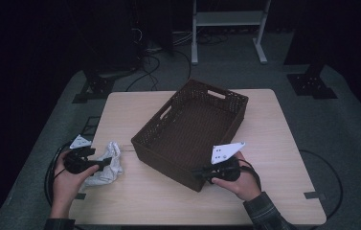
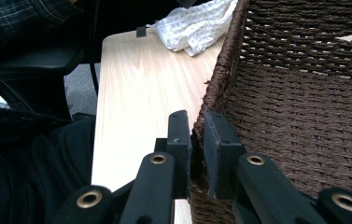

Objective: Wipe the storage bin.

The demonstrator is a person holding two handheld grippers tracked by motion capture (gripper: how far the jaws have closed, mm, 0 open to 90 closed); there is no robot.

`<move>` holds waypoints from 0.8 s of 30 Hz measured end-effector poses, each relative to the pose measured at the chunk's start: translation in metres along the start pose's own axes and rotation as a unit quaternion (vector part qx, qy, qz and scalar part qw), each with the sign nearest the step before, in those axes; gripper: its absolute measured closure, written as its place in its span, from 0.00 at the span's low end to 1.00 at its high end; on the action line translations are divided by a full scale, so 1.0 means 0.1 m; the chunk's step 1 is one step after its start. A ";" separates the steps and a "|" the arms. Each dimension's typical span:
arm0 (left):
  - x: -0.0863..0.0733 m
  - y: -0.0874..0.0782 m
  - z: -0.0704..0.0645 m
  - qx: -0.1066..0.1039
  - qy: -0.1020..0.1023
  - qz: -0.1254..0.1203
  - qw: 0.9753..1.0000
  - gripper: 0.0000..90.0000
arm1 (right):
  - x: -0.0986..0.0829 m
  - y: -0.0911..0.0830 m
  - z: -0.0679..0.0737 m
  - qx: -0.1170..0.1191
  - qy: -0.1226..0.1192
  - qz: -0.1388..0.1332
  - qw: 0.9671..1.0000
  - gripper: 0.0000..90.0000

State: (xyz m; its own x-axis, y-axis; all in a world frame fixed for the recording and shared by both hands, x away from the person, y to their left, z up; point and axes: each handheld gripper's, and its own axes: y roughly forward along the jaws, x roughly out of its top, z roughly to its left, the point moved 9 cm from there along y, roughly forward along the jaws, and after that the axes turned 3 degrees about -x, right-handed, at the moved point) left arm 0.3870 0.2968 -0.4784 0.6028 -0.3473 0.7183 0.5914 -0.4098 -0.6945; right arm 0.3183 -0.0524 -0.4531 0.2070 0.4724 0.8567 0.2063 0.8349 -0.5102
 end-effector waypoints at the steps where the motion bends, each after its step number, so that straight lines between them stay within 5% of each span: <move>1: 0.02 0.00 -0.04 -0.004 0.002 -0.003 1.000 0.20 | 0.00 0.00 0.00 0.000 0.000 0.000 1.000 0.90; 12: 0.07 0.12 -0.60 -0.052 0.032 0.004 0.998 0.19 | -0.01 -0.02 -0.01 -0.006 -0.001 0.002 1.000 0.90; 24: -0.16 0.43 -1.04 -0.079 0.058 0.043 0.994 0.15 | -0.03 -0.09 -0.06 -0.026 -0.001 0.009 1.000 0.90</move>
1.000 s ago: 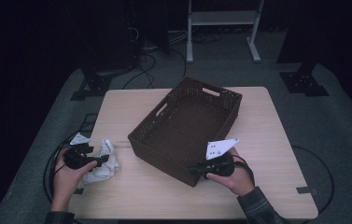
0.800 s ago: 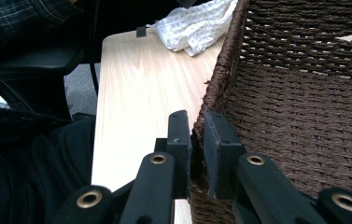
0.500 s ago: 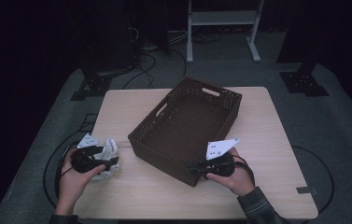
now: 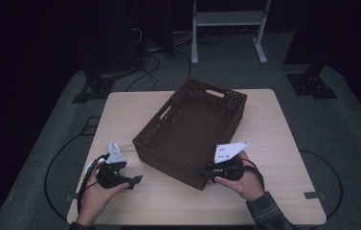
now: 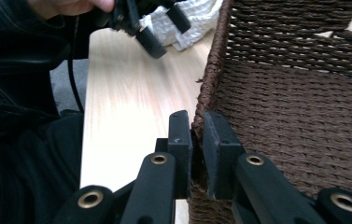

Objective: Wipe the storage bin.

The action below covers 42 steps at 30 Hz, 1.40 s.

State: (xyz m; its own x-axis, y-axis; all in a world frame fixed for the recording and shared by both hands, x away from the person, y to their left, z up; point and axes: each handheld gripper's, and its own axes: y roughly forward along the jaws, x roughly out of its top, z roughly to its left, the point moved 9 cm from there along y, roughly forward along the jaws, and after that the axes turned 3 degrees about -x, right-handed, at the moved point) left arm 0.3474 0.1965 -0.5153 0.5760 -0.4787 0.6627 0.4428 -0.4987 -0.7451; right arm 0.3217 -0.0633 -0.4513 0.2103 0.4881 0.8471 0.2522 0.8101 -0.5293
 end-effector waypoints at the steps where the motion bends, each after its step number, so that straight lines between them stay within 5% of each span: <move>1: -0.02 0.03 -0.02 0.000 0.001 0.004 1.000 0.15 | 0.00 -0.01 -0.01 -0.002 0.001 0.001 1.000 0.90; 26: -0.26 0.32 -0.10 0.005 0.014 0.057 0.998 0.12 | -0.07 -0.20 -0.17 -0.065 -0.002 0.011 0.998 0.84; 42: -0.27 0.38 -0.10 0.014 0.021 0.045 0.999 0.01 | -0.13 -0.43 -0.37 -0.118 0.011 0.007 0.993 0.83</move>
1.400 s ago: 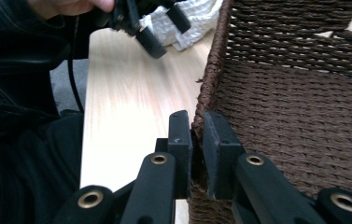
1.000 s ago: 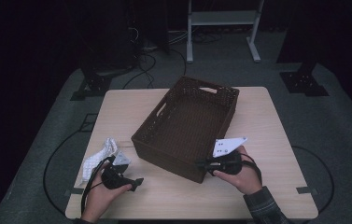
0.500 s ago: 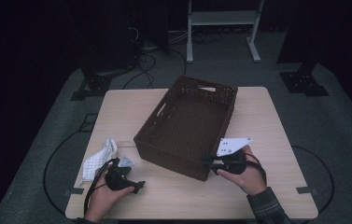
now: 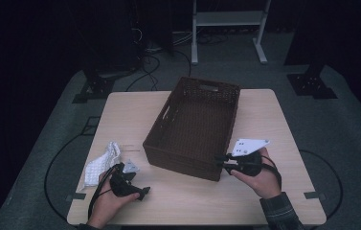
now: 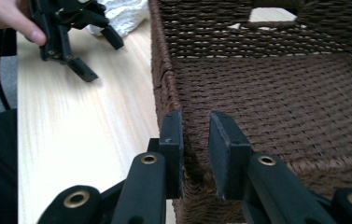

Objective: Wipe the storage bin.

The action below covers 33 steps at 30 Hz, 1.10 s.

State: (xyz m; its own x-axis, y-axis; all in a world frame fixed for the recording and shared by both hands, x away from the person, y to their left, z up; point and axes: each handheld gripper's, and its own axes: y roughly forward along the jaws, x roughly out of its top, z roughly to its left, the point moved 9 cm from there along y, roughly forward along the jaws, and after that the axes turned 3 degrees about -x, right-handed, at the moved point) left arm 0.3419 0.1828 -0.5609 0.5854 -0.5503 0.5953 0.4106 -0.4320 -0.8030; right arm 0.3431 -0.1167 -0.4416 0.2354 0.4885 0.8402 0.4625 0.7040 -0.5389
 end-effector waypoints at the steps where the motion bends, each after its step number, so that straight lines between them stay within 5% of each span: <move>1: 0.00 0.01 0.00 0.000 0.000 -0.004 1.000 0.00 | -0.01 -0.01 -0.02 -0.003 0.003 0.001 1.000 0.83; 10: 0.01 0.02 0.00 -0.001 0.002 -0.029 1.000 0.00 | -0.09 -0.16 -0.27 -0.050 0.021 0.001 0.999 0.83; 22: 0.01 0.02 0.00 -0.002 0.003 -0.036 0.999 0.00 | -0.09 -0.15 0.04 0.010 0.027 -0.007 1.000 0.98; 33: 0.01 0.03 0.00 -0.003 0.005 -0.044 0.999 0.00 | -0.21 -0.19 -0.15 -0.032 0.058 0.008 0.998 0.99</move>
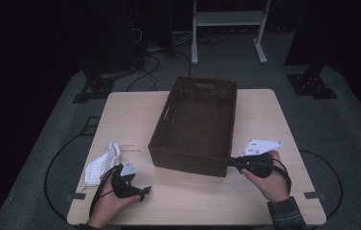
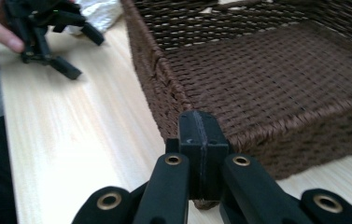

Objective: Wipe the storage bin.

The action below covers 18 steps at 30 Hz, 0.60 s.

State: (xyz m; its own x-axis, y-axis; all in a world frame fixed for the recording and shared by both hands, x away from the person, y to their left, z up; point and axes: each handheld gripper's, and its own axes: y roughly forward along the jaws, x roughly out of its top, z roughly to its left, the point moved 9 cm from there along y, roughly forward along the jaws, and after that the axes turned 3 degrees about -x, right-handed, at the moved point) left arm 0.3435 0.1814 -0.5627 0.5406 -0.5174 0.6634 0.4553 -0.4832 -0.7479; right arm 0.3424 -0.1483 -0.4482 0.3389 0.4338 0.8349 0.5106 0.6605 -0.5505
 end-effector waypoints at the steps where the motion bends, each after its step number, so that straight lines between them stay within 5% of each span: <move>1: 0.00 0.00 0.00 0.000 0.001 0.000 1.000 0.00 | -0.01 -0.01 -0.02 -0.002 0.003 0.000 1.000 0.99; 18: 0.01 0.01 0.00 -0.001 0.000 -0.011 1.000 0.00 | -0.14 -0.11 -0.49 -0.058 0.049 0.001 0.997 1.00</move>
State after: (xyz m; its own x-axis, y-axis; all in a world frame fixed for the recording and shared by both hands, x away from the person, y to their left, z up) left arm 0.3442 0.1806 -0.5630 0.5308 -0.5059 0.6800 0.4665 -0.4955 -0.7327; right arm 0.3704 -0.1914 -0.4538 0.4119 0.3690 0.8331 0.5962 0.5823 -0.5527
